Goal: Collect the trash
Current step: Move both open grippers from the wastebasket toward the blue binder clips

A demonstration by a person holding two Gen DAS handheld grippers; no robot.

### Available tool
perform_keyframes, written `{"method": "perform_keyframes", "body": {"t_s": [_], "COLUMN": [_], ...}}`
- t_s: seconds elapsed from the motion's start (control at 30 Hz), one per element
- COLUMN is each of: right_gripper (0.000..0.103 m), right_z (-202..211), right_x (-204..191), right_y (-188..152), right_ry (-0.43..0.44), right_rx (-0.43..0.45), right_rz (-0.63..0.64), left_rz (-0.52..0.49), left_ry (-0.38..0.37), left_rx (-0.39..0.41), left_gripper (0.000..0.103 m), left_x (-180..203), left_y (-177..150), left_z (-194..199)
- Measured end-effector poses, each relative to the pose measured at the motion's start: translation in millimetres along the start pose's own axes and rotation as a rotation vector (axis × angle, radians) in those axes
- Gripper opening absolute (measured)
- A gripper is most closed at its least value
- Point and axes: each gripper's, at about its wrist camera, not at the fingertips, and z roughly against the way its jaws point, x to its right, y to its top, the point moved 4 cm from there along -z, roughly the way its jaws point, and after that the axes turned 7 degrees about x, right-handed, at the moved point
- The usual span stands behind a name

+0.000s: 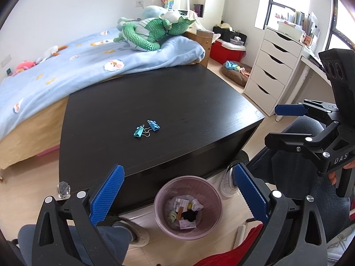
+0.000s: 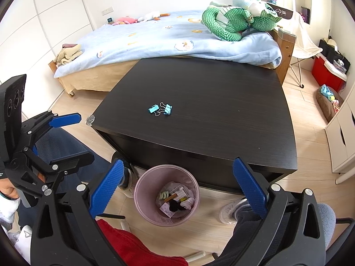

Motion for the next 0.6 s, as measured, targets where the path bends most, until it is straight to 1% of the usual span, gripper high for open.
{"method": "perform_keyframes", "body": {"t_s": [0.3, 0.6], "right_gripper": [0.098, 0.098], "right_z": [-12, -30], "right_x": [0, -2], "right_y": [3, 25], "right_ry": [0.005, 0.015], "right_rx": [-0.017, -0.015], "right_rz": [0.012, 0.044], "left_rz": [0.019, 0.036], "left_ry": [0.026, 0.052], "left_rx": [0.002, 0.029], "left_gripper": [0.095, 0.095], "left_x": [-16, -39], "left_y": [6, 21], "left_z": [-6, -11]}}
